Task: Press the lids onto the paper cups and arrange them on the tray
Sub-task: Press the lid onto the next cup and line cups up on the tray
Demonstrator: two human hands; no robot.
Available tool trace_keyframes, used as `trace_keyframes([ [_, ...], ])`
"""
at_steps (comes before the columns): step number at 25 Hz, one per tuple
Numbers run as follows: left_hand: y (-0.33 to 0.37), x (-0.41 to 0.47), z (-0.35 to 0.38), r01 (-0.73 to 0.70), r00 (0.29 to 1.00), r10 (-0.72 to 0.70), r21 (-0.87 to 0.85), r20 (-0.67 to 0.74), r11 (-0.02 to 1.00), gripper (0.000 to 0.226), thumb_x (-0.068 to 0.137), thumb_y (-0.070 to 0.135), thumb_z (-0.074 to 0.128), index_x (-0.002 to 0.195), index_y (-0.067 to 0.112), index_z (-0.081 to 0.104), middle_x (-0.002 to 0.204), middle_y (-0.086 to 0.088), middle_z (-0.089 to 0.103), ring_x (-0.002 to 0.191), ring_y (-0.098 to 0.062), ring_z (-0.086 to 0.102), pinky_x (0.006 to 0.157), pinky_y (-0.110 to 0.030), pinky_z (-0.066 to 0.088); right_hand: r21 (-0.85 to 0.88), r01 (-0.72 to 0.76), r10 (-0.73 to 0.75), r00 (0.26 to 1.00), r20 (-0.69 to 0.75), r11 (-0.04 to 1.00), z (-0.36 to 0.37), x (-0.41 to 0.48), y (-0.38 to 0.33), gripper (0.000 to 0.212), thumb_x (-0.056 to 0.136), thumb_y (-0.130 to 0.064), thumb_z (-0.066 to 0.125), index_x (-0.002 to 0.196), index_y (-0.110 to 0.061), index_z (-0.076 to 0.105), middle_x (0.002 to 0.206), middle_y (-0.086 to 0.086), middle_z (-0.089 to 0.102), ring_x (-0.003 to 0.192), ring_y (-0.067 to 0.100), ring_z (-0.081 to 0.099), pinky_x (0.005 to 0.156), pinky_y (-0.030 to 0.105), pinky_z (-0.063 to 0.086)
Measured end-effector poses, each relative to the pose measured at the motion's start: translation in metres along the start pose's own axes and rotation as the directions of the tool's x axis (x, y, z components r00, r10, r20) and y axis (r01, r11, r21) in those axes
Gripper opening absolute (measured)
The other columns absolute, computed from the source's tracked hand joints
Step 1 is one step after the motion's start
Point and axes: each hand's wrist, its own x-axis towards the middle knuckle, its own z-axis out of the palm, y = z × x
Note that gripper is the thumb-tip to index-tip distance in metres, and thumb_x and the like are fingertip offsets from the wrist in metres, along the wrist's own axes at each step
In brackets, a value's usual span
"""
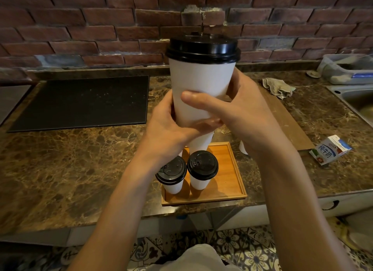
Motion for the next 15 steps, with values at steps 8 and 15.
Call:
trace_keyframes([
  [8,-0.01,0.001,0.004,0.016,0.993,-0.006,0.081,-0.122,0.997,0.062,0.066,0.016,0.082,0.116,0.03,0.049,0.105,0.019,0.06,0.095,0.016,0.059,0.07,-0.002,0.047,-0.051,0.029,-0.04,0.973,-0.227,0.998,0.023,-0.005,0.003,0.075,0.07,-0.043,0.083,0.132,-0.021,0.048,0.118,-0.008,0.06,0.106,0.005,0.061,0.082,0.029,0.059],
  [15,-0.003,0.001,0.001,-0.008,0.999,0.011,0.058,-0.051,0.998,0.062,0.065,0.022,0.083,0.11,0.04,0.044,0.102,0.023,0.058,0.094,0.019,0.057,0.066,0.0,0.046,-0.048,0.071,-0.079,0.976,-0.205,0.996,0.013,-0.002,-0.002,0.075,0.067,-0.04,0.086,0.13,-0.018,0.052,0.116,-0.008,0.064,0.103,0.003,0.063,0.081,0.025,0.059],
])
